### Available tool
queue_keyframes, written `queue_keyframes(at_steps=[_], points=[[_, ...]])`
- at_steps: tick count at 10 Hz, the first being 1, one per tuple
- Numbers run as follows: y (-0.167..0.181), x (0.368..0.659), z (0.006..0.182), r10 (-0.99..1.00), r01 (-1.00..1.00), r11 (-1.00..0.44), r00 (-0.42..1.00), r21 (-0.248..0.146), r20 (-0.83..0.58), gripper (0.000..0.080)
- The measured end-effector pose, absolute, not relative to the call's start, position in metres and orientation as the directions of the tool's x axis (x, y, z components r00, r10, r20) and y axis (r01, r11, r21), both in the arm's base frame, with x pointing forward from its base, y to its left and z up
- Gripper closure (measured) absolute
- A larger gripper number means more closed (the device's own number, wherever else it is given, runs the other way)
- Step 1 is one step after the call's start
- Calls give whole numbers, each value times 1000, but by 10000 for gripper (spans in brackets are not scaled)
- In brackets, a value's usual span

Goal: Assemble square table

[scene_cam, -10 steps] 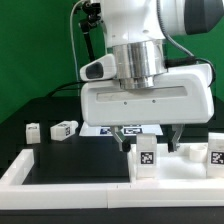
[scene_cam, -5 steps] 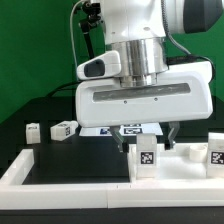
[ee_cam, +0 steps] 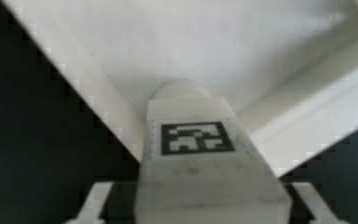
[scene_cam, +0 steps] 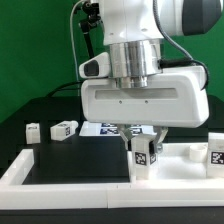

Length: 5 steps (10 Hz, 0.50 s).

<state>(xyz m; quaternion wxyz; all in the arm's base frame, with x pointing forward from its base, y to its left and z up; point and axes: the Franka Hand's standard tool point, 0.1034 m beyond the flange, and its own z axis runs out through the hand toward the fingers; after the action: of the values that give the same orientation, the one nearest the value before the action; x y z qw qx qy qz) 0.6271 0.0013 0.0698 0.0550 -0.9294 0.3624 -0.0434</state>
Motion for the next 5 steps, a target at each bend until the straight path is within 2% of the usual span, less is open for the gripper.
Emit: queue_keyframes(at_steps=[1,3,4,5], points=[[1,626,70,-787,-779,-612,617,-133,9,508],[0,626,69,-963,-962,-234,250,-141,-104,508],[-3,626,69,-982,-986,-89,111,-144,-155,508],[-2,625,69,-985,-991,-9,32,-133,-170,508]])
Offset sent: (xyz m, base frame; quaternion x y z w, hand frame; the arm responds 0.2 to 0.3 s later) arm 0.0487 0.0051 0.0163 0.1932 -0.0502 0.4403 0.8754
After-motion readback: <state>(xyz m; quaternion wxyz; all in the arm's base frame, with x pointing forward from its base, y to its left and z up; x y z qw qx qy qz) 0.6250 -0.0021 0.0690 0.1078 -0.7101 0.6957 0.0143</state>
